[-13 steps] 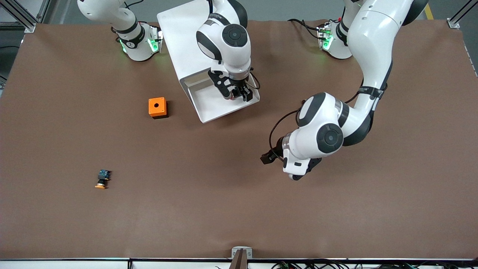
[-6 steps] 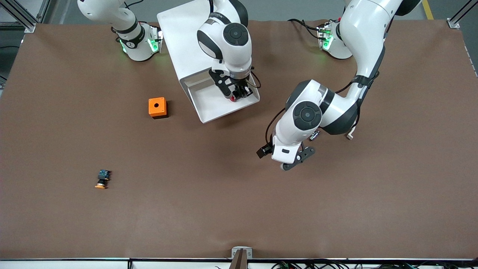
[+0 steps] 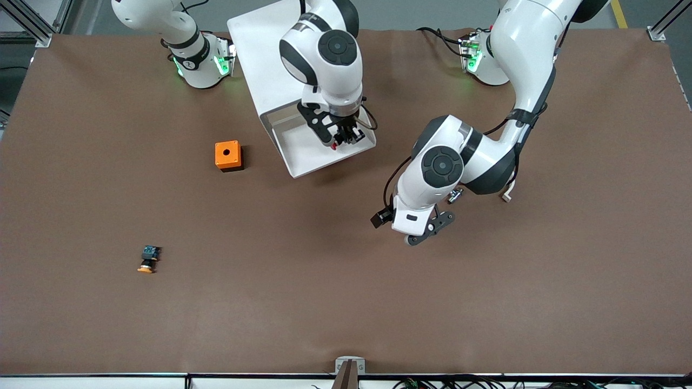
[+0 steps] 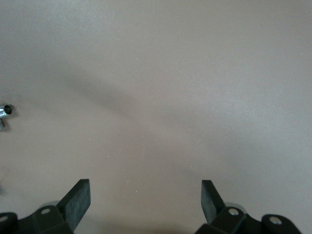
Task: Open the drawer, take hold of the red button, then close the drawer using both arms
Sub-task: 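Lift the red button out of the drawer with the right gripper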
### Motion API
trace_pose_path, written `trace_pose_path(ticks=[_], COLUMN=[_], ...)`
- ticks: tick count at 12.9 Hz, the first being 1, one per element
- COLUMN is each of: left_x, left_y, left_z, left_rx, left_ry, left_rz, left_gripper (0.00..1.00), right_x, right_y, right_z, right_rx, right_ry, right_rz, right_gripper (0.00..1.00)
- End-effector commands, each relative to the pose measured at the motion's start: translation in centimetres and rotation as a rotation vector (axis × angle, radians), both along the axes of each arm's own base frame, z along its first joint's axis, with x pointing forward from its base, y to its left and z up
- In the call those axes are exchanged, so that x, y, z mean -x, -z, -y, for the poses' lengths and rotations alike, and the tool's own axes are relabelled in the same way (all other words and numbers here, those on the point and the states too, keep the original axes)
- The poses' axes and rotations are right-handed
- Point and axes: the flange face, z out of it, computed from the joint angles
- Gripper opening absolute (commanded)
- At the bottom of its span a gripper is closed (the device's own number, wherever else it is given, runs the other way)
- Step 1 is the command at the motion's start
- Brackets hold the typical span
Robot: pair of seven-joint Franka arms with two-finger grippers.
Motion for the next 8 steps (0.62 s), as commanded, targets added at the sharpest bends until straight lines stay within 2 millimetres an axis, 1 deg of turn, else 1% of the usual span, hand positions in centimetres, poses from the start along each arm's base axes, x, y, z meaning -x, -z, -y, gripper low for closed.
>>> trace_pose_path(ticks=[1, 2, 4, 5, 6, 7, 8], left_x=[1.0, 1.3, 1.7, 1.9, 2.3, 2.5, 2.7], left_y=[0.0, 0.7, 1.6, 2.0, 2.5, 2.7, 2.8], left_z=[0.5, 1.0, 1.1, 1.3, 1.6, 1.7, 1.9], left_rx=[-0.022, -0.029, -0.049, -0.048, -0.048, -0.047, -0.047], left_ry=[0.0, 0.011, 0.022, 0.022, 0.029, 0.032, 0.034], left_rz=[0.016, 0.008, 0.005, 0.005, 0.004, 0.005, 0.005], left_gripper=[1.0, 1.0, 1.0, 1.0, 1.0, 1.0, 1.0], right_x=[-4.5, -6.2, -10.2, -11.9, -13.7, -15.1, -16.6], right_y=[-1.0, -0.9, -0.7, -0.6, -0.4, -0.1, 0.1], right_z=[3.6, 5.2, 9.5, 11.7, 14.5, 17.0, 19.9], right_rx=[-0.029, -0.037, -0.052, -0.056, -0.06, -0.059, -0.061], right_ry=[-0.126, -0.179, -0.264, -0.316, -0.37, -0.422, -0.467], right_rz=[-0.009, 0.002, 0.026, 0.03, 0.032, 0.031, 0.032], right_gripper=[0.0, 0.0, 0.0, 0.0, 0.0, 0.0, 0.0])
